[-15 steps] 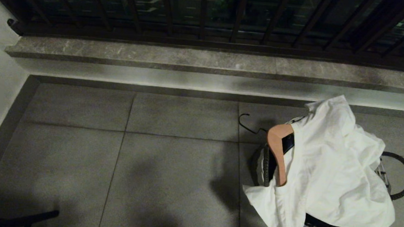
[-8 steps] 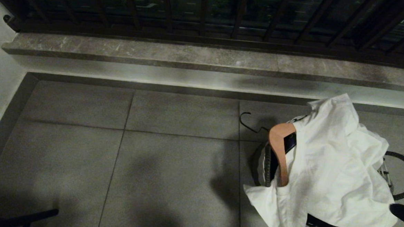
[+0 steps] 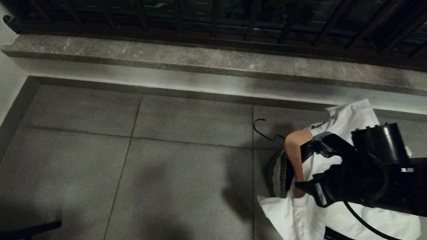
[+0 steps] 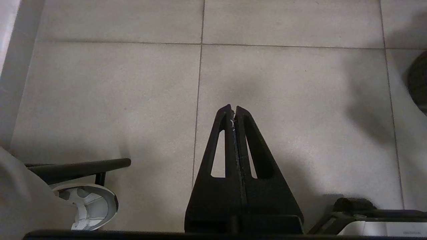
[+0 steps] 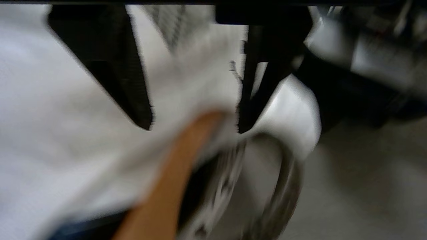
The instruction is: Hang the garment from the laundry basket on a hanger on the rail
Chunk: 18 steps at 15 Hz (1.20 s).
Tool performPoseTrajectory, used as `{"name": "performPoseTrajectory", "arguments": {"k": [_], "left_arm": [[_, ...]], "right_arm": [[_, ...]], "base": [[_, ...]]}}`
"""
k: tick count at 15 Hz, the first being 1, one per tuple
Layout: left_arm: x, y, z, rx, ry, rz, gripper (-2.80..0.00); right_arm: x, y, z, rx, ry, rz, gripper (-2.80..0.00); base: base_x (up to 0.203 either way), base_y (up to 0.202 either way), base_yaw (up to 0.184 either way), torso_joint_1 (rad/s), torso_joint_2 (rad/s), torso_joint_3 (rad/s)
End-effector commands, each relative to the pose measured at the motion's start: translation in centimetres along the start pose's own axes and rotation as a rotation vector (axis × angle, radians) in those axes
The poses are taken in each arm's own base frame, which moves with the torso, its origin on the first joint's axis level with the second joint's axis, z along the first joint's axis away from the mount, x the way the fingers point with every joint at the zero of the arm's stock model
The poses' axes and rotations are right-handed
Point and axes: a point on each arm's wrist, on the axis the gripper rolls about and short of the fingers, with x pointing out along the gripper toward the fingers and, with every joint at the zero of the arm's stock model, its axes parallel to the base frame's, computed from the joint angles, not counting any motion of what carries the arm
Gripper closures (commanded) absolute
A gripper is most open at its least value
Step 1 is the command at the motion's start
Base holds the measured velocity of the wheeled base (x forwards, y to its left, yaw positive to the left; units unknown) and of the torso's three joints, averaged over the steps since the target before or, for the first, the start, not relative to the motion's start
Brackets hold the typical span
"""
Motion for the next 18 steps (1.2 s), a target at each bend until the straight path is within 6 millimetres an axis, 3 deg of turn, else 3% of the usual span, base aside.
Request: {"name": "performPoseTrajectory", "arguments": {"k": [1,6,7,10,13,15,18], "left_arm": [[0.0,0.0,-0.2,0.0,0.005,0.0,0.0],[0.0,0.0,-0.2,0.0,0.005,0.0,0.0],[0.0,0.0,-0.2,-0.001,0.005,0.0,0.0],[0.0,0.0,-0.2,-0.001,0.005,0.0,0.0],[0.0,0.0,-0.2,0.0,0.005,0.0,0.0],[0.0,0.0,-0.1,-0.001,0.003,0.0,0.0],[0.0,0.0,-0.2,-0.001,0.005,0.0,0.0]], "right_arm": [[3.8,1.0,-0.4,-0.018,0.032,-0.004,-2.8],[5.2,1.4,-0.1,-0.028,0.011,-0.058,-2.75],[5.4,1.4,-0.2,-0.03,0.014,-0.059,0.0],[5.0,1.4,-0.1,-0.029,0.005,-0.066,0.0],[2.9,1.1,0.4,-0.03,-0.05,-0.075,0.0],[0.1,0.6,0.8,-0.035,-0.125,-0.089,0.0],[-5.7,0.0,1.0,-0.029,-0.279,-0.113,0.0]], "base": [[0.0,0.0,0.0,0.0,0.0,0.0],[0.0,0.0,0.0,0.0,0.0,0.0],[0.0,0.0,0.0,0.0,0.0,0.0],[0.0,0.0,0.0,0.0,0.0,0.0],[0.0,0.0,0.0,0.0,0.0,0.0],[0.0,0.0,0.0,0.0,0.0,0.0],[0.0,0.0,0.0,0.0,0.0,0.0]]}}
